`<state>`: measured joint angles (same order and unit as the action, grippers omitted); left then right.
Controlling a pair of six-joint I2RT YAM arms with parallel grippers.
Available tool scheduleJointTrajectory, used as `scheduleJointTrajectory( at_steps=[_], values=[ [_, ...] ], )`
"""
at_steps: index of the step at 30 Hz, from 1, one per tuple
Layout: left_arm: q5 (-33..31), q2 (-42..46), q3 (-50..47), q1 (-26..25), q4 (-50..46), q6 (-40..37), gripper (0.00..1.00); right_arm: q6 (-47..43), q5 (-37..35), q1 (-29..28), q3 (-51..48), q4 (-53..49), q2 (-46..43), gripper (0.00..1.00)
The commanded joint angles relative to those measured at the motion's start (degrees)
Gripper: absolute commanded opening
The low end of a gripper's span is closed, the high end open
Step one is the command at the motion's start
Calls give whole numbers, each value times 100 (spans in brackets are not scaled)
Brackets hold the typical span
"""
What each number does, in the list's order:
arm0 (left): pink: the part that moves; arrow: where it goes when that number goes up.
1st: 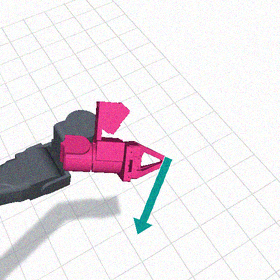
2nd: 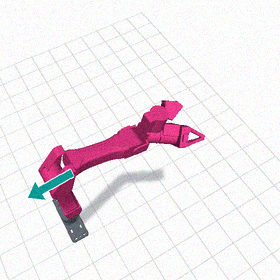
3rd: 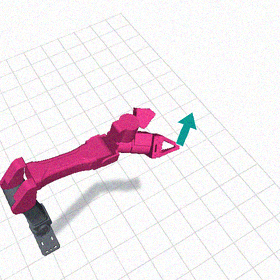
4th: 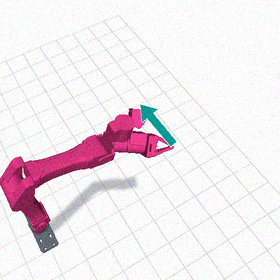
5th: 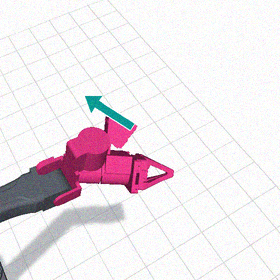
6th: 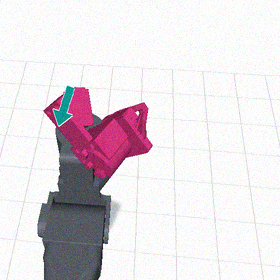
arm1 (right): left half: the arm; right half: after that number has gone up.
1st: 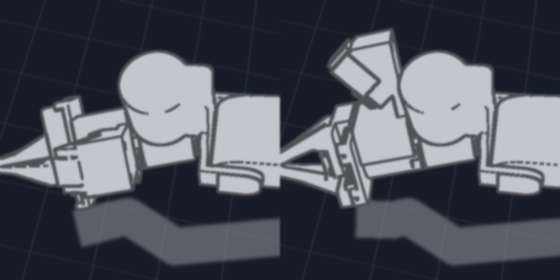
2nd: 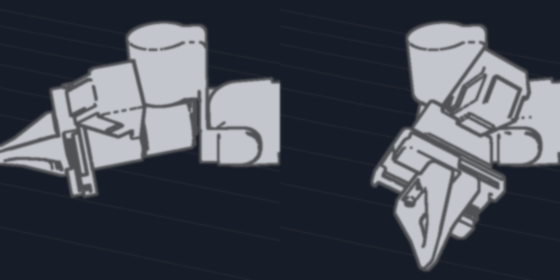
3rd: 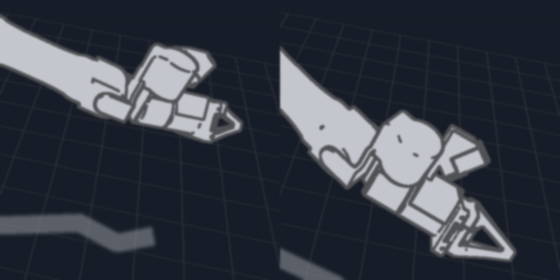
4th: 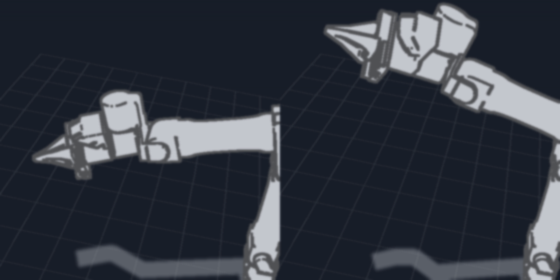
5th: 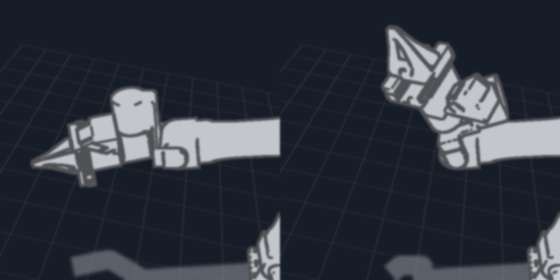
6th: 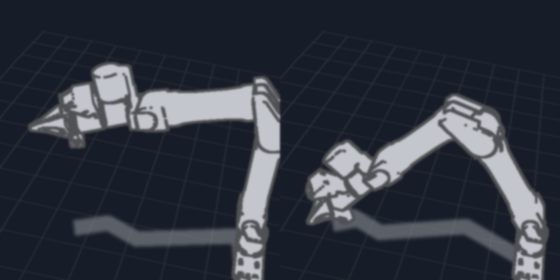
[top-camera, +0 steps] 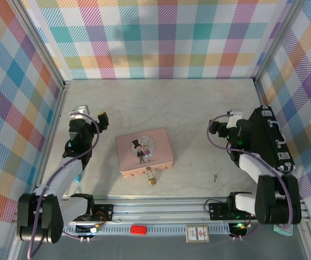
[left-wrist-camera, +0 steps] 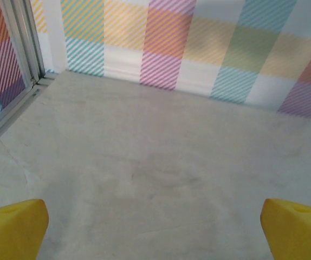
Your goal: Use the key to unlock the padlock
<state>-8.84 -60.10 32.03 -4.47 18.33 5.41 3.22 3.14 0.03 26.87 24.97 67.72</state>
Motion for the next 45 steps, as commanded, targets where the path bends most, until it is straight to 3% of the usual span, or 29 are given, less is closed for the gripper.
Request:
scheduleJointTrajectory(
  at_steps=[1,9,13,16,19,22,26,29,32,40,45],
  values=[
    [43,478,530,-38,-1549,685,100,506,469,-44,367,-1211,-734,99],
    [-151,1446,1528,-28,-3605,2130,100,2031,603,-30,1680,-3617,-1697,99],
    [-183,1591,2105,-28,-4724,2628,100,2405,1337,-33,2107,-4042,-2021,99],
    [-356,1565,2527,-28,-5557,2875,100,3065,1271,-33,2112,-4318,-2358,99],
    [283,1492,2782,-34,-5827,2412,100,2711,1720,-31,2334,-4758,-2392,99],
    [1390,1326,2844,-28,-5939,1992,100,2547,1724,-64,2883,-6097,-1961,99],
    [2696,1098,2799,-149,-5867,1571,100,2486,1334,-678,3234,-7335,-1494,100],
    [2526,1303,2605,-477,-5650,1465,100,2562,633,-1399,3232,-7828,-1313,100],
    [2511,1360,2552,-622,-5650,1330,100,2797,64,-1767,3079,-8230,-1069,99],
    [2145,1406,2325,-783,-6079,962,100,3733,-230,-2218,2360,-8754,-742,92],
    [1970,1479,2263,-783,-6052,1056,100,4358,-291,-2366,1650,-8514,-713,81]
  ],
)
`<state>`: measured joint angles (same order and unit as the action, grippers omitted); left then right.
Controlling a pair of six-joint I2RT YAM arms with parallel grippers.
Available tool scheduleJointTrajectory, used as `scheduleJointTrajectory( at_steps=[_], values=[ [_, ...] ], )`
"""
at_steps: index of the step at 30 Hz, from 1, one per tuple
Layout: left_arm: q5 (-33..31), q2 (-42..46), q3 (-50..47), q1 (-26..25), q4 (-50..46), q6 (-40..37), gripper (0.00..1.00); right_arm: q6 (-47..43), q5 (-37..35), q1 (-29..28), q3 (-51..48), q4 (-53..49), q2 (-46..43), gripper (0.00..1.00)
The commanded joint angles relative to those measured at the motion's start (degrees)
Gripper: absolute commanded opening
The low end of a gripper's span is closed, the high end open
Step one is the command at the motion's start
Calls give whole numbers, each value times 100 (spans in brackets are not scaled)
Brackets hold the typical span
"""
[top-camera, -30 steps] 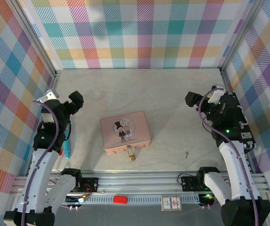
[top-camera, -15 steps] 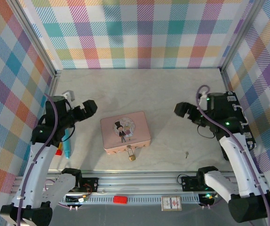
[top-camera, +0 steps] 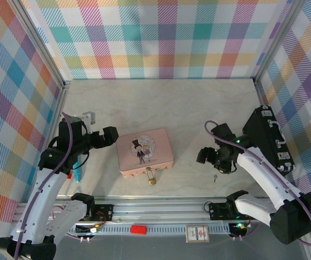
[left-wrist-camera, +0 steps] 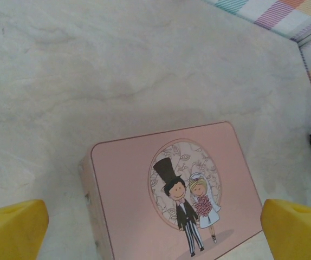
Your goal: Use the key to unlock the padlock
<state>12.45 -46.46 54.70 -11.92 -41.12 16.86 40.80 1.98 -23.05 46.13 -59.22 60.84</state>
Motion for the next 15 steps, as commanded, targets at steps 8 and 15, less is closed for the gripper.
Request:
scheduleJointTrajectory(
  at_steps=[8,15],
  values=[
    [-144,72,-47,-72,-149,-115,100,1299,-612,-112,-618,237,443,63],
    [-296,207,-46,-124,-212,-148,100,2176,-701,-112,-920,772,800,53]
  ],
)
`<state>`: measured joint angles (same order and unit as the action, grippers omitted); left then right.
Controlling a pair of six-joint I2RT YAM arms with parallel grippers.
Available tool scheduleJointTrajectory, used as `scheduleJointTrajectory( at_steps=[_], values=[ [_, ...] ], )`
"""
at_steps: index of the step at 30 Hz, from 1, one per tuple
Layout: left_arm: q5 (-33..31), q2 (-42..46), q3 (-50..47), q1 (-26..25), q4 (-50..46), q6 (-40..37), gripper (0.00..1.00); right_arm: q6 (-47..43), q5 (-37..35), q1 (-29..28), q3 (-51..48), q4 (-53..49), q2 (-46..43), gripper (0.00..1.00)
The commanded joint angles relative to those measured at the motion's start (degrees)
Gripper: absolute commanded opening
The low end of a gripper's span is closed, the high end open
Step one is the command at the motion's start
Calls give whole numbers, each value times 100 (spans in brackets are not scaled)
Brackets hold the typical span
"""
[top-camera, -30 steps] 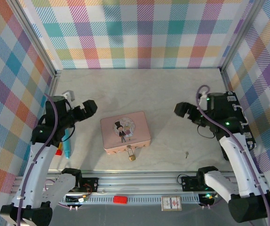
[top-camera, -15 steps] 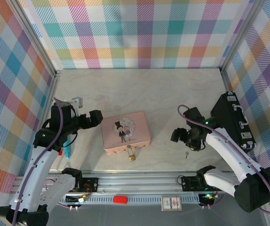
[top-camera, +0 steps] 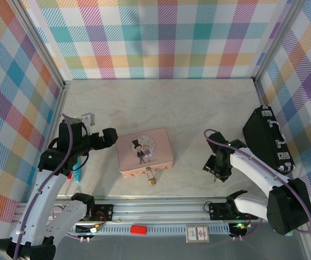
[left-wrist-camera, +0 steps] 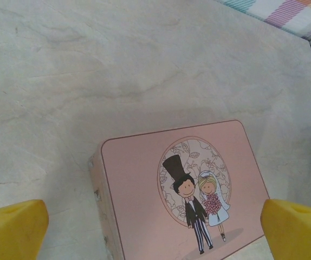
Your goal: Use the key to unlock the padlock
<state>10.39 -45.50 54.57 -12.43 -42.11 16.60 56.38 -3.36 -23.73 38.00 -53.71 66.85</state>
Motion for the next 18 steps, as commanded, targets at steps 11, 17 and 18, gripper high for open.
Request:
scheduleJointTrajectory(
  at_steps=[11,17,18],
  values=[
    [-235,94,-16,-308,-200,-144,100,1164,-476,-44,-75,212,806,39],
    [-237,62,-16,-383,-201,-148,100,1133,-621,-44,-59,234,808,32],
    [-244,71,-15,-383,-201,-151,100,1130,-639,-47,-58,230,820,32]
  ],
)
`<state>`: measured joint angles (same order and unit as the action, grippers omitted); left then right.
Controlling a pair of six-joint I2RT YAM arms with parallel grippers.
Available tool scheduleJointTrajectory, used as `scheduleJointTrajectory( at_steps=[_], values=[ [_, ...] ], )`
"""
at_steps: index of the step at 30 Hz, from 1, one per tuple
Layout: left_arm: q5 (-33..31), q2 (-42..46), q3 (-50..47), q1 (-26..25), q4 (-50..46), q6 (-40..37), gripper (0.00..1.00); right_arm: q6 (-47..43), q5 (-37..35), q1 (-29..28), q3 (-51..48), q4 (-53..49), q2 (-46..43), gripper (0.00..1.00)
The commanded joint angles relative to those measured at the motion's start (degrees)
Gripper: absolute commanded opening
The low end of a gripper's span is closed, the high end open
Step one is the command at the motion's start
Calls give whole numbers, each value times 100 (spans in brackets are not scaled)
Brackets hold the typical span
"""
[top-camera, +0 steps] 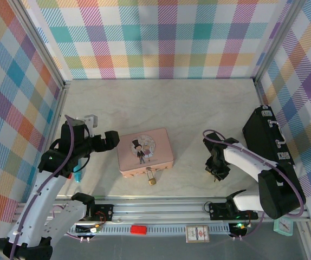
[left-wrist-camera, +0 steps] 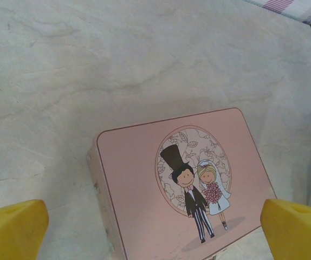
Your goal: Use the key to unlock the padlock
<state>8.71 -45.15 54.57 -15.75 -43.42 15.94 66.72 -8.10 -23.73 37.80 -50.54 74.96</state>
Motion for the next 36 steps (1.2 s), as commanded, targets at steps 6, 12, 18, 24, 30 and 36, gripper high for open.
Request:
scheduleJointTrajectory(
  at_steps=[6,12,18,24,30,36],
  values=[
    [-107,60,-9,-60,-88,-83,100,83,-236,-34,-64,-54,104,30],
    [-142,62,-7,-60,-88,-83,100,52,-274,-36,-96,28,202,27],
    [-196,51,-7,-60,-114,-82,100,-9,-333,-31,-183,136,246,20],
    [-237,35,-8,-60,-106,-74,100,-62,-333,-36,-216,196,241,11],
    [-256,-46,-3,-60,-97,-74,100,-164,-291,-36,-121,207,-19,4],
    [-204,-184,-16,-60,-62,-58,100,-324,50,-36,-45,553,-618,0]
  ],
)
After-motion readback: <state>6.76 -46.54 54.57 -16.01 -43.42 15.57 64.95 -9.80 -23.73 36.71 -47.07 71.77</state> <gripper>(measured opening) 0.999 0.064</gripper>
